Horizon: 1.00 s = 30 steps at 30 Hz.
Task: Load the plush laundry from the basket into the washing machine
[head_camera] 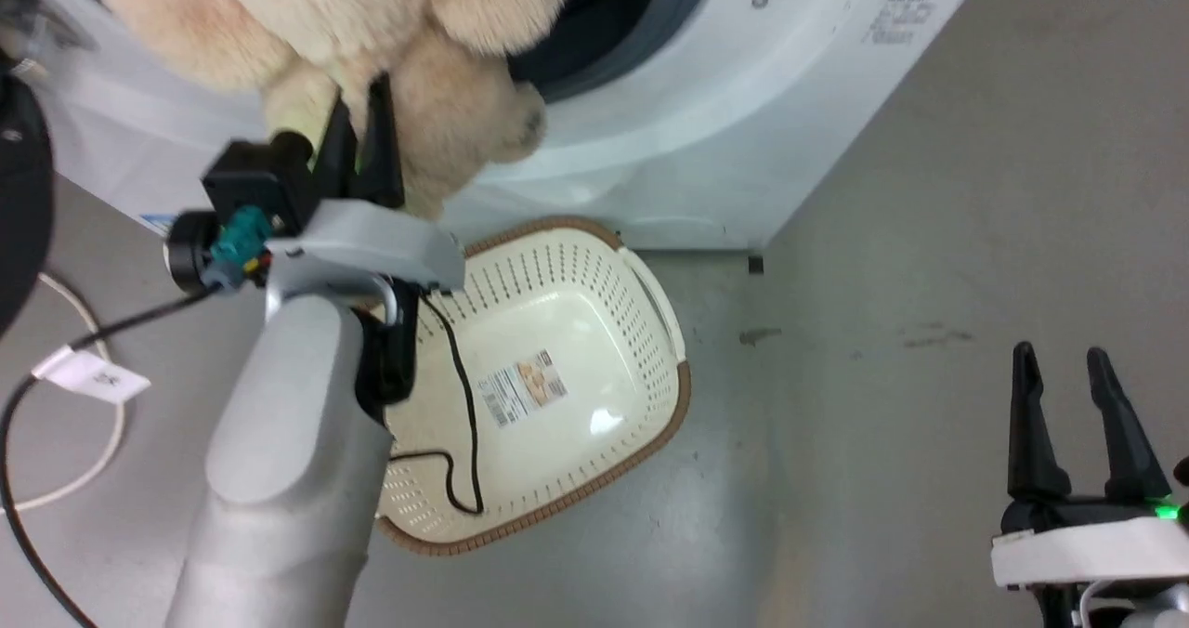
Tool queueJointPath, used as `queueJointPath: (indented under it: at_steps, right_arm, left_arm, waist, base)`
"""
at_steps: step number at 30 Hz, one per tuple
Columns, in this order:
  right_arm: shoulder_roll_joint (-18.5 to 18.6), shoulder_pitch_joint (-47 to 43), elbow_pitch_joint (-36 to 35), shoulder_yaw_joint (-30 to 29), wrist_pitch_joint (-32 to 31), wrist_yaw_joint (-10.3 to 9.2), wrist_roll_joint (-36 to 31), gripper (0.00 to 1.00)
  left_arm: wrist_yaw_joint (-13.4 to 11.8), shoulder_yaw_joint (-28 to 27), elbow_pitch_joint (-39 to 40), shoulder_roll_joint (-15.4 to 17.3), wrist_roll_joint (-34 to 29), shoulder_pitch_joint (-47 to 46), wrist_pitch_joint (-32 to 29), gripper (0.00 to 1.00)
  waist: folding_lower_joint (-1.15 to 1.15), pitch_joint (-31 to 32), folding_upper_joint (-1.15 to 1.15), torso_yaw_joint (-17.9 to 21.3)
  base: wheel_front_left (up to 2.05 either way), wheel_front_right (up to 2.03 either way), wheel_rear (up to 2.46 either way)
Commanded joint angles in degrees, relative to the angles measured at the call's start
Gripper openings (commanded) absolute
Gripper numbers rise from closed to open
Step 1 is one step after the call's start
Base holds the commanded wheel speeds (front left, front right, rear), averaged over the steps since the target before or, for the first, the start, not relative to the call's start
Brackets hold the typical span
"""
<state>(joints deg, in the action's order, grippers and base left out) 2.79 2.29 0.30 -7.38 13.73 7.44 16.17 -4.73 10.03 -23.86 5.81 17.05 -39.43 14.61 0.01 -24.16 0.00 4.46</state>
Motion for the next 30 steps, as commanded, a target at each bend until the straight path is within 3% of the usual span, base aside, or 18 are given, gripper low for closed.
queueJointPath:
  at_steps: [1,16,30]
  right_arm:
    - [0.1,1.1,-0.4,-0.1,0.2,0.05,-0.4,1.00]
    - [0.1,3.5,-1.4,0.7,0.5,0.05,-0.6,1.00]
    - [0.1,4.1,-1.7,1.5,0.9,0.05,-0.2,1.00]
  left_arm:
    - [0.4,-0.7,0.2,-0.2,-0.6,-1.8,0.4,0.00]
    - [2.9,-7.7,1.0,-0.2,-5.8,-12.6,0.4,0.00]
    - [4.5,-10.3,-0.7,1.5,-8.9,-24.4,0.4,0.00]
  waist:
    - [-0.01,-2.6,0.00,1.1]
    - [-0.01,-11.4,0.00,3.3]
    - [-0.01,-16.1,0.00,4.5]
  base:
    - [0.00,0.00,0.00]
    - [0.00,0.00,0.00]
    - [0.00,0.00,0.00]
